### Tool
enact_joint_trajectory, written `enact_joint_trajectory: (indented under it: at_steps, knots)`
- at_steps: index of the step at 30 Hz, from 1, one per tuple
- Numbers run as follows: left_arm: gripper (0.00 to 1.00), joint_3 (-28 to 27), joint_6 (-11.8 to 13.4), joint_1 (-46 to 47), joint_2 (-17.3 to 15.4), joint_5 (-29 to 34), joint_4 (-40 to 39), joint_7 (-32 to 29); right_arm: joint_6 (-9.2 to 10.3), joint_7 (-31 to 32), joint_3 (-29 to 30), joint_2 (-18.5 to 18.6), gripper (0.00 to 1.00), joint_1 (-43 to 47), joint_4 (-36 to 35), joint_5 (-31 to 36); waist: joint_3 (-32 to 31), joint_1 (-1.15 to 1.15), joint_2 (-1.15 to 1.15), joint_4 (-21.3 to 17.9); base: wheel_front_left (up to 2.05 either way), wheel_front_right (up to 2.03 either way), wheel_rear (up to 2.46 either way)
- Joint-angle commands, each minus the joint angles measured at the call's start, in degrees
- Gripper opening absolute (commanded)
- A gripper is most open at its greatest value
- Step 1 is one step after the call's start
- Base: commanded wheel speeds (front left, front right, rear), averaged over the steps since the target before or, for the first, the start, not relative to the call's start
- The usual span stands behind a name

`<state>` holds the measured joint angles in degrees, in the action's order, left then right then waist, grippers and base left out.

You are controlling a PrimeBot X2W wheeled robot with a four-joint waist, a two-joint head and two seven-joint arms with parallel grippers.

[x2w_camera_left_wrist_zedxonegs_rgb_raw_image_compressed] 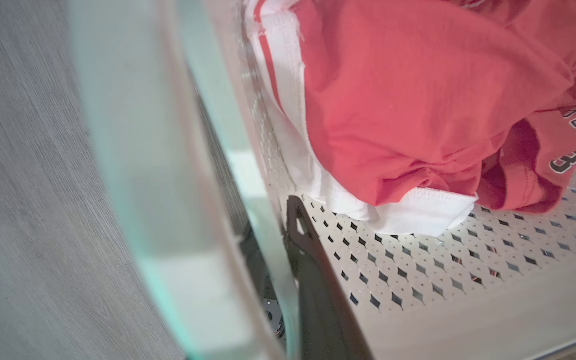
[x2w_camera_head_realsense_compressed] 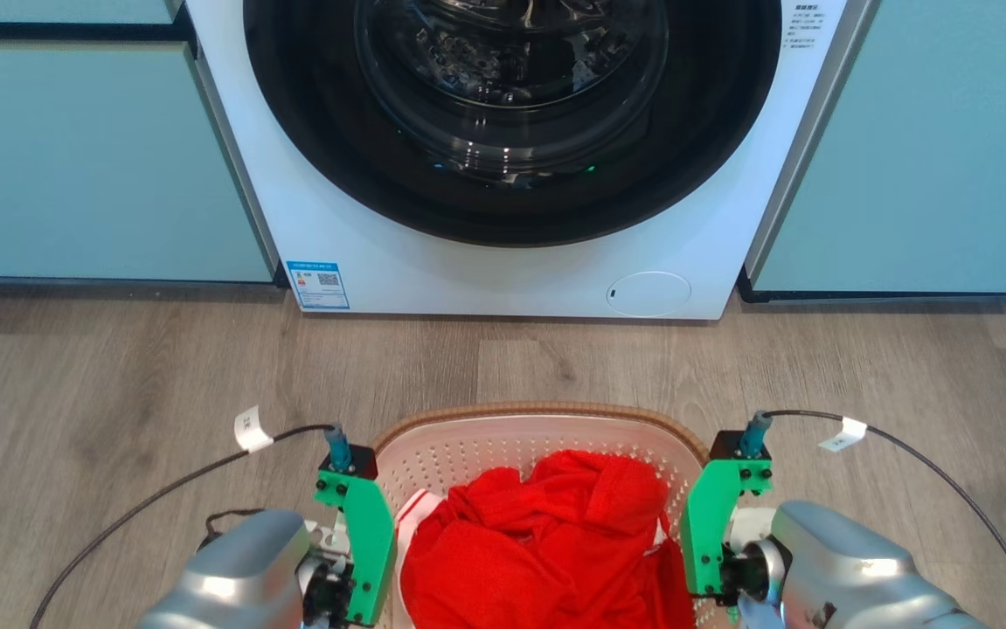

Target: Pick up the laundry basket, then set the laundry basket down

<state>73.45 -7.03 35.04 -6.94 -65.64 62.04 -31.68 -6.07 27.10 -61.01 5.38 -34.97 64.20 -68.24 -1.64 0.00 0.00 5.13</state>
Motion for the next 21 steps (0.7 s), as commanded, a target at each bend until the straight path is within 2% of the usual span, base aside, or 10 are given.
enact_joint_trajectory:
  at_steps: [1,21]
  knots:
    - [0.0,-0.2,-0.5,2.0,0.1,0.0,-1.4,0.2,-1.42,-0.9,-0.4,-2.5,0.0,-3.6,-2.7,-0.5,0.0,0.0,0.0,0.0,0.0,0.0,0.0]
    - [0.0,-0.1,-0.5,2.4,0.8,0.0,-0.9,0.8,-1.42,-2.1,-2.1,-2.5,0.0,-4.6,-1.7,-2.1,2.0,0.0,0.0,0.1,0.0,0.0,0.0]
